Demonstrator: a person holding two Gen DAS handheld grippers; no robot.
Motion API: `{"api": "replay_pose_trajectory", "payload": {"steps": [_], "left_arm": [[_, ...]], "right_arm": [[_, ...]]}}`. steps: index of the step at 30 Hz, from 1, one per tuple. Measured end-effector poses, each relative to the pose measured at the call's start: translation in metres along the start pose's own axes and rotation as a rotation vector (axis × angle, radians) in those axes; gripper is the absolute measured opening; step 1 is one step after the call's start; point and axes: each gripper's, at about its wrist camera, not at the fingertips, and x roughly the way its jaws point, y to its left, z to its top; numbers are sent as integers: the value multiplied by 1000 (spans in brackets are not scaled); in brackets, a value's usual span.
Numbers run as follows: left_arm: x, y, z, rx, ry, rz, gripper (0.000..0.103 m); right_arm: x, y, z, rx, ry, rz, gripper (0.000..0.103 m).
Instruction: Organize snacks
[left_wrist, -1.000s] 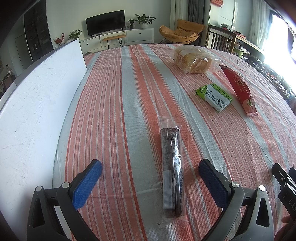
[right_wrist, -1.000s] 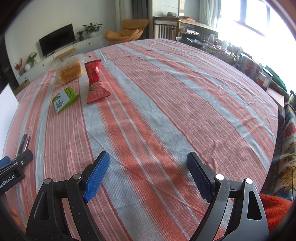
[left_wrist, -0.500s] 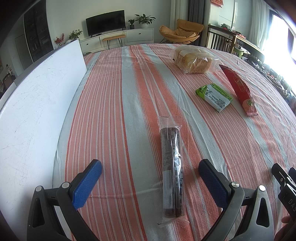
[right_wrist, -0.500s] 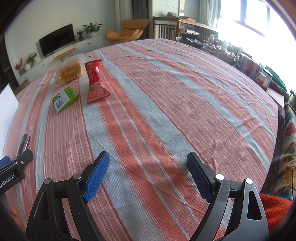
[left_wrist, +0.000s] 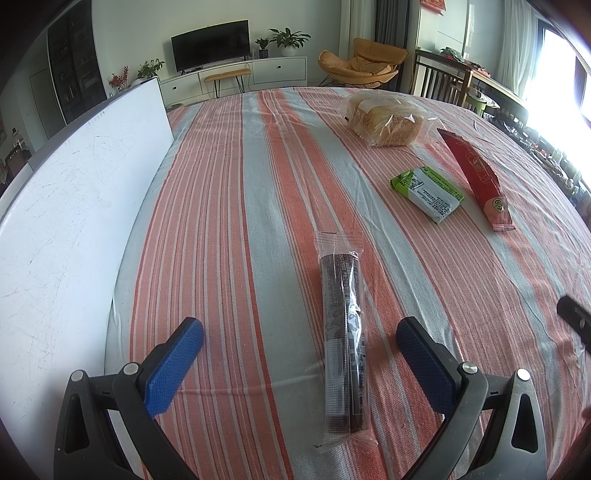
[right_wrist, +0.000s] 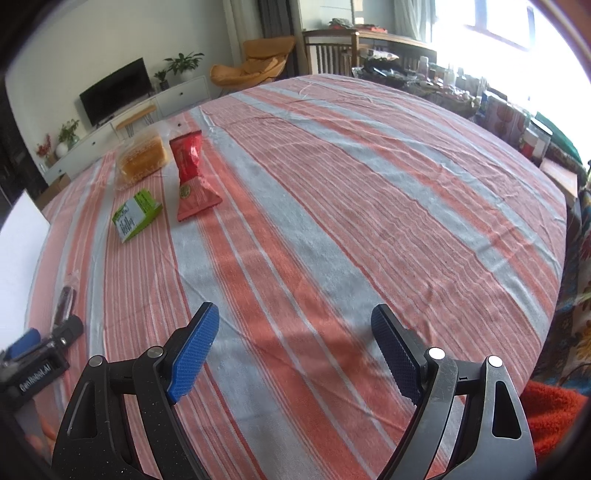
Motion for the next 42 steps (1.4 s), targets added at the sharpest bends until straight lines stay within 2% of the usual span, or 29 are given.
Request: {"api": "replay_pose_trajectory", "payload": {"steps": [3, 6, 11, 13, 14, 17, 20, 24, 28, 33, 35, 37, 38, 39, 42], "left_arm": [[0, 0, 0, 0, 0, 0, 103], [0, 0, 0, 0, 0, 0, 103], [0, 0, 0, 0, 0, 0, 103], [0, 0, 0, 0, 0, 0, 103], [0, 0, 0, 0, 0, 0, 103], [0, 0, 0, 0, -1, 0, 103], [0, 0, 0, 0, -1, 0, 103], [0, 0, 0, 0, -1, 0, 103], [0, 0, 0, 0, -1, 0, 103], [0, 0, 0, 0, -1, 0, 103], [0, 0, 0, 0, -1, 0, 103], [0, 0, 0, -1, 0, 0, 103], [0, 0, 0, 0, -1, 0, 103], [-1, 0, 0, -1, -1, 1, 103], [0, -1, 0, -1, -1, 1, 103]], "right_arm": [[12, 17, 41, -95, 13, 8, 87], [41, 41, 79, -179, 94, 63, 86], [85, 77, 107, -278, 135, 72, 83], [100, 86, 108, -307, 166, 77, 69], [105, 89, 107, -319, 189, 92, 43], [101, 90, 103, -332, 177, 102, 22], [92, 78, 98, -282, 197, 127, 19], [67, 56, 78, -185, 224, 159, 19], [28, 44, 37, -127, 248, 182, 19], [-3, 52, -24, -155, 188, 165, 19], [-9, 58, -37, -208, 87, 114, 22], [-9, 62, -42, -241, 34, 99, 31], [-8, 64, -41, -246, 36, 102, 50], [-5, 65, -41, -248, 45, 100, 74], [-2, 68, -44, -263, 16, 71, 81]]}}
